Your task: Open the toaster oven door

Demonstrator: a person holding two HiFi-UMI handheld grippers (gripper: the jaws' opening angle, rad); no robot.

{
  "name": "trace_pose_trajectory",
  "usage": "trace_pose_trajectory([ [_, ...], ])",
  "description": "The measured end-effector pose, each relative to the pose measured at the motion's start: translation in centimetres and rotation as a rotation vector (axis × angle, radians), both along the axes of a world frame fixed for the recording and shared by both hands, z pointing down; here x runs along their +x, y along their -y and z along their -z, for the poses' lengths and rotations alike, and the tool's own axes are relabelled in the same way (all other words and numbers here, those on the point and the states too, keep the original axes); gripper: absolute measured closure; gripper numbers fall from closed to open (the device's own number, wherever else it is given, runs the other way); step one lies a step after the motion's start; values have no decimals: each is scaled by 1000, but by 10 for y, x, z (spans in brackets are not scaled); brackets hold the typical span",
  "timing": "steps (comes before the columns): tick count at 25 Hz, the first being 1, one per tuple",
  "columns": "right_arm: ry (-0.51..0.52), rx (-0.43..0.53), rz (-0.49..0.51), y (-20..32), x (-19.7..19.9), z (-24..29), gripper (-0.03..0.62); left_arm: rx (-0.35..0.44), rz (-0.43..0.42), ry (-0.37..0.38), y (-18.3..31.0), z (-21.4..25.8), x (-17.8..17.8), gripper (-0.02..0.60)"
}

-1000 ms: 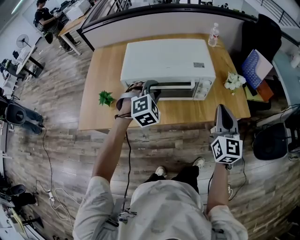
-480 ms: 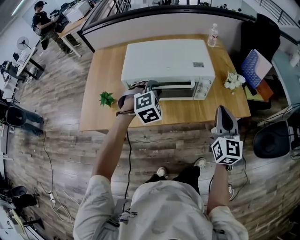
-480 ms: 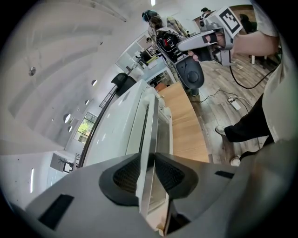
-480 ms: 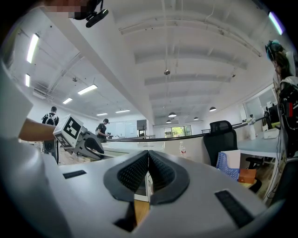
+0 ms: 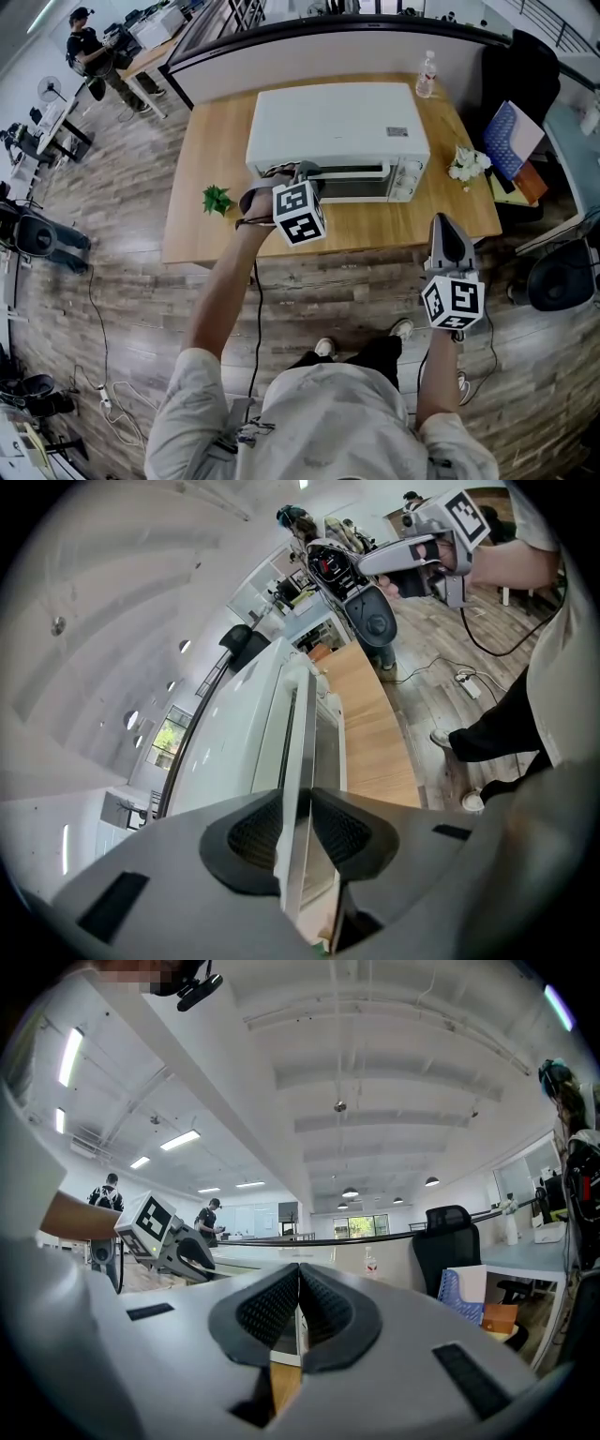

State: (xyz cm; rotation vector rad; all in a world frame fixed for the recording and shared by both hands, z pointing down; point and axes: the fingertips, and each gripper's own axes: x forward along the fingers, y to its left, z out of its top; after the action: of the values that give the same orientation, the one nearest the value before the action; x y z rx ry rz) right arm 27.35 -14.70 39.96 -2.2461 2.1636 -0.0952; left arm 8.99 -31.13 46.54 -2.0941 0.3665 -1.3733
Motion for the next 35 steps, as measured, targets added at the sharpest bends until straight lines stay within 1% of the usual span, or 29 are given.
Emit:
trace_pose_trajectory([
  [2, 4, -3, 2, 0, -2, -2, 571, 2, -4, 8, 0, -1, 0, 471],
  [6, -5, -13, 19, -1, -9, -6, 571, 3, -27, 65, 0, -2, 2, 472],
  [8, -6, -14, 24, -1, -11, -7, 571, 11, -32, 79, 1, -3, 3, 476],
  [13, -8, -16, 23, -4, -12, -6, 571, 24, -25, 63, 0, -2, 3, 476],
  [20, -15, -18, 26, -5, -18, -4, 571, 34, -23, 62, -1, -1, 2, 476],
  [24, -21, -20, 28, -5, -21, -2, 571, 36, -26, 67, -7, -1, 1, 477],
  [29, -55, -27, 35, -2, -28, -4, 571, 39, -31, 65, -14, -4, -1, 479],
  [32, -57, -31, 44, 0, -33, -5, 571, 38, -31, 80, -18, -6, -2, 480],
  [35, -58, -33, 48, 2, -34, -5, 571, 47, -31, 76, -22, -7, -3, 480],
])
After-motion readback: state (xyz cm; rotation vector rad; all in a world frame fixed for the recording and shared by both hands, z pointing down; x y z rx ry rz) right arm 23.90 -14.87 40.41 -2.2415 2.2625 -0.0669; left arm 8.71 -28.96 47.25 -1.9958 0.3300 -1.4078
